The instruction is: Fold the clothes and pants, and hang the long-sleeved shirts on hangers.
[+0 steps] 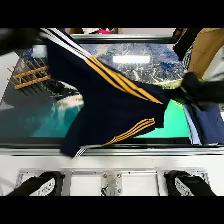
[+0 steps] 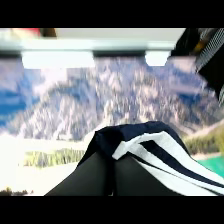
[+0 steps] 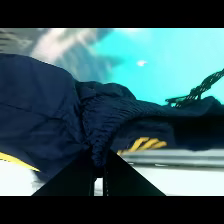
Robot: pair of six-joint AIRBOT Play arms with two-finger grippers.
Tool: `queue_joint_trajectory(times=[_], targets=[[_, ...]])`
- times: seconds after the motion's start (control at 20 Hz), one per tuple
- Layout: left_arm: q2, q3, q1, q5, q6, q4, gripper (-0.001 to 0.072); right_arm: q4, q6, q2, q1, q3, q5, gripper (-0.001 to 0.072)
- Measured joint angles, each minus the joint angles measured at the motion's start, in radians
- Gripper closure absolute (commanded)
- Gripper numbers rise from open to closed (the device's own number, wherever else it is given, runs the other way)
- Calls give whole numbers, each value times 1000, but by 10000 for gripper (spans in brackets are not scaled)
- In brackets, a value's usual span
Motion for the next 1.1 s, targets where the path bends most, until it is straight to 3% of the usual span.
queue_joint_trajectory(times=[0.3,0.5,0.7,1.1], targets=[[-439,211,-51,19,40,-1,704,98,-76,-421,-2,-5,-222,693],[-562,317,-55,22,47,-5,704,203,-151,-577,-4,7,-406,693],[-494,258,-26,-48,31,-4,705,173,-267,-571,-23,30,-421,693],[-123,-140,-23,-138,-7,-3,704,-257,-303,-398,45,34,-142,693]])
